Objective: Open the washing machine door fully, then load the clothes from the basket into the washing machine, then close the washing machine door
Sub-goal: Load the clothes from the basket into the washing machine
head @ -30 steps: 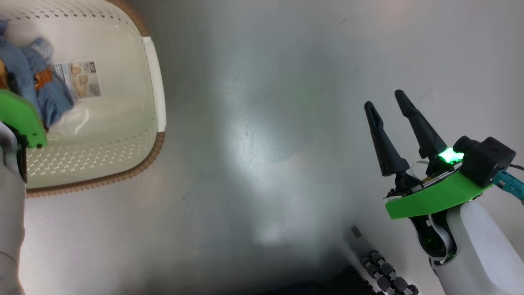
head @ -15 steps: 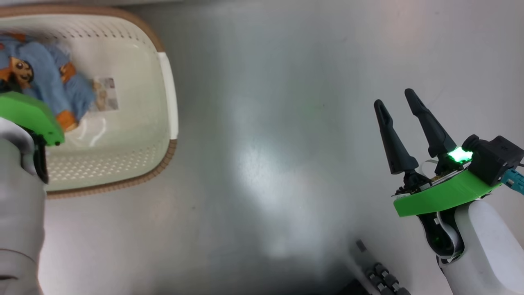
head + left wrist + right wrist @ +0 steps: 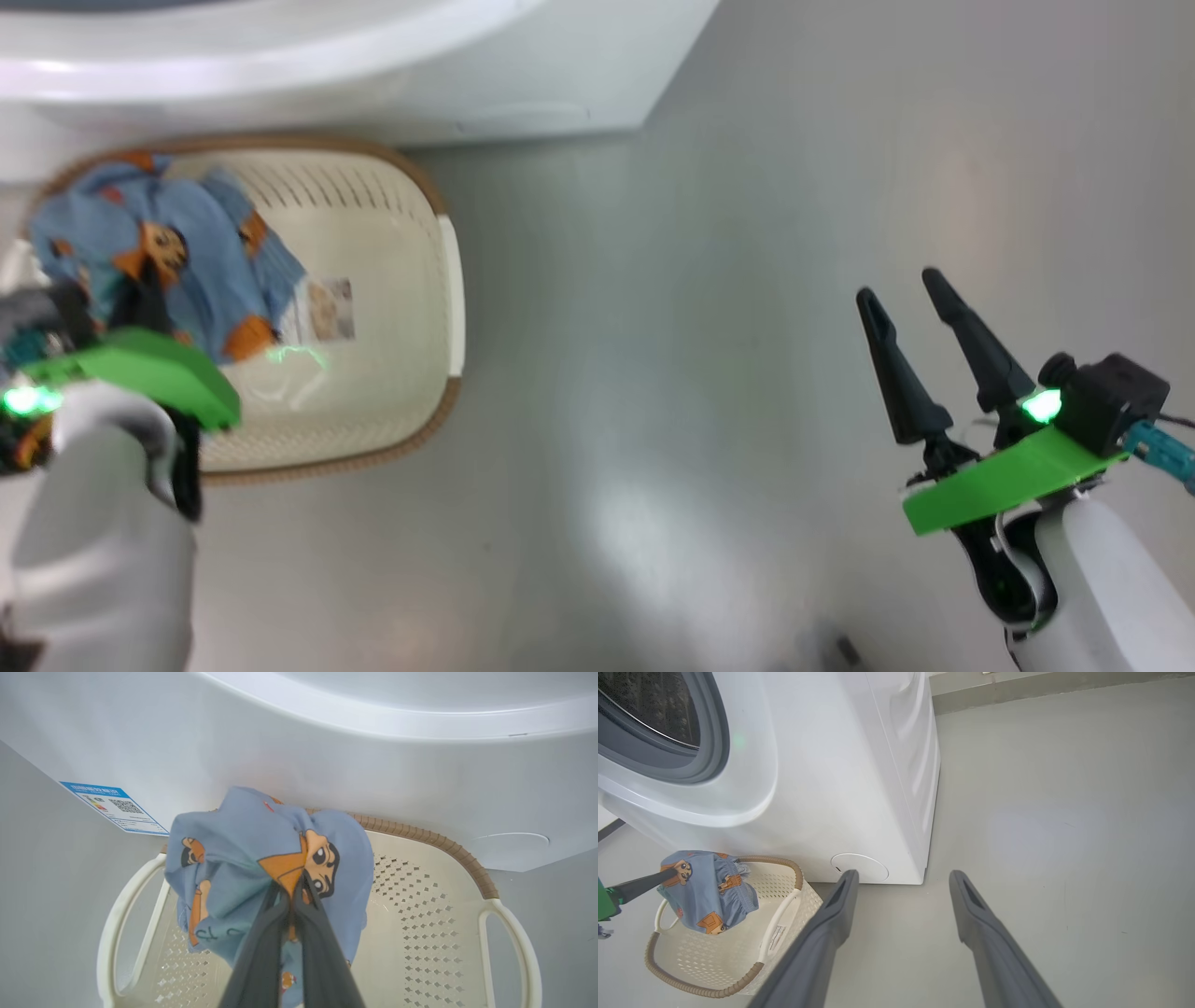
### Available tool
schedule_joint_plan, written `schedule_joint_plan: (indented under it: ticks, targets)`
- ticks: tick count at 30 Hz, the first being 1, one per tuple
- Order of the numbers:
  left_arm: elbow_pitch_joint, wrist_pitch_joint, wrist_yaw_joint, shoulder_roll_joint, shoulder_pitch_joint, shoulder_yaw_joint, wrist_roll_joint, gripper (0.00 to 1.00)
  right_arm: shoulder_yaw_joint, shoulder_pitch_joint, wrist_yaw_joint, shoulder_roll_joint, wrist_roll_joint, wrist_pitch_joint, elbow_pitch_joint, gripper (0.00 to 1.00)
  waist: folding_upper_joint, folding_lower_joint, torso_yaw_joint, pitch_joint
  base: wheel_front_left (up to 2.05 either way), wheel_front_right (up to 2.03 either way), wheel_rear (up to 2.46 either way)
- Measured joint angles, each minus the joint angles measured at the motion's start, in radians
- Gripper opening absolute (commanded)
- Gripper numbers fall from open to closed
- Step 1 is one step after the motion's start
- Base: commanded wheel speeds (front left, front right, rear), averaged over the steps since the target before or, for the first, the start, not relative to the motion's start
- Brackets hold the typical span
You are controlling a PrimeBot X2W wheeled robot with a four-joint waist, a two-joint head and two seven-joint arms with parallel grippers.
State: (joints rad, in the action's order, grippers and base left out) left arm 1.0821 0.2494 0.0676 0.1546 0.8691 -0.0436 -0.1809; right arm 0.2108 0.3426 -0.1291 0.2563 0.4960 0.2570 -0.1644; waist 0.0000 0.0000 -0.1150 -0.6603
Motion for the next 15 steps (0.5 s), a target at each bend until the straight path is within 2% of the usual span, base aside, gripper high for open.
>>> schedule_joint_plan:
  ticks: [15]
  targets:
    - [-0.360,0.000,0.051,-0.064,-0.380,-0.021,0.012,0.00,-0.034,-0.201,0.000,0.030,0.019,0.000,-0.041,1.00,0.0000,0.0000,0.035,0.294,0.00,0.00,0.00]
